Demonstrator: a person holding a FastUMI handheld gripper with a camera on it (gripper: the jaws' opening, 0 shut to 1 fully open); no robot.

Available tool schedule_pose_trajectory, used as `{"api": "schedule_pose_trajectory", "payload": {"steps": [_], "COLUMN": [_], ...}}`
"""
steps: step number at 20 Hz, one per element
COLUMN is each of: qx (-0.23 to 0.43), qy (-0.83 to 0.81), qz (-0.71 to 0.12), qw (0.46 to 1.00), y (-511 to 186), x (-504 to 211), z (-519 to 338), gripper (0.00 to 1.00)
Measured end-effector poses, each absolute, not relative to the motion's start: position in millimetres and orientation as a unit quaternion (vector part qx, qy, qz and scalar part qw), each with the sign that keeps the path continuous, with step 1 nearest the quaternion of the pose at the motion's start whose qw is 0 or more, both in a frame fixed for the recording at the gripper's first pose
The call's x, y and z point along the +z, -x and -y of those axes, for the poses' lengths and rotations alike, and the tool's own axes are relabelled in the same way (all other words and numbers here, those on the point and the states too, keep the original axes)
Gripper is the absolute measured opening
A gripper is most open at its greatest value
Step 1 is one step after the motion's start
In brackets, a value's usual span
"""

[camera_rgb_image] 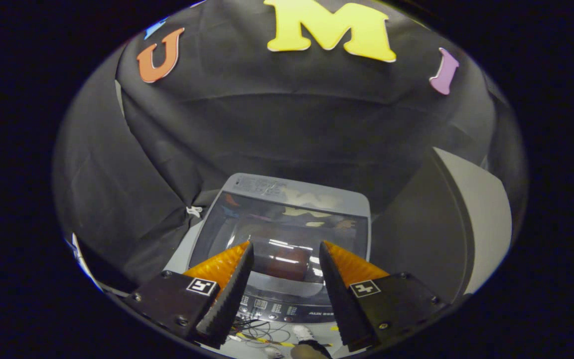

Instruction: Put the clothes into the washing machine and then close the washing machine lid.

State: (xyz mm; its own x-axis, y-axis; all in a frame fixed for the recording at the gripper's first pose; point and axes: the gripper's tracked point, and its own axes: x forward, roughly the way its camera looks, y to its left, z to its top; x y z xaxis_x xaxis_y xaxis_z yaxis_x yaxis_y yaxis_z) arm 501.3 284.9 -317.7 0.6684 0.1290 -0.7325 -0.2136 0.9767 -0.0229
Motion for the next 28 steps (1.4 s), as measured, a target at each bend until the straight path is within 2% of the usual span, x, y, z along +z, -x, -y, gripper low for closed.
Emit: {"api": "schedule_pose_trajectory", "payload": {"steps": [6, 15, 16, 20, 28], "qx": [0.061, 0.032, 0.031, -0.008, -0.033], "qy": [0.036, 0.024, 0.028, 0.024, 0.011], "qz": [-0.288, -0.046, -0.022, 0.033, 0.016], "qw": [0.955, 0.998, 0.999, 0.999, 0.999], "y": [-408.5, -223.0, -200.0, -122.4, -33.7], "x": [-206.6, 2.2, 19.3, 55.5, 24.8], "z": [-232.0, -143.5, -133.8, -70.0, 9.5], "gripper": [0.83, 0.83, 0.86, 0.98, 0.99]}}
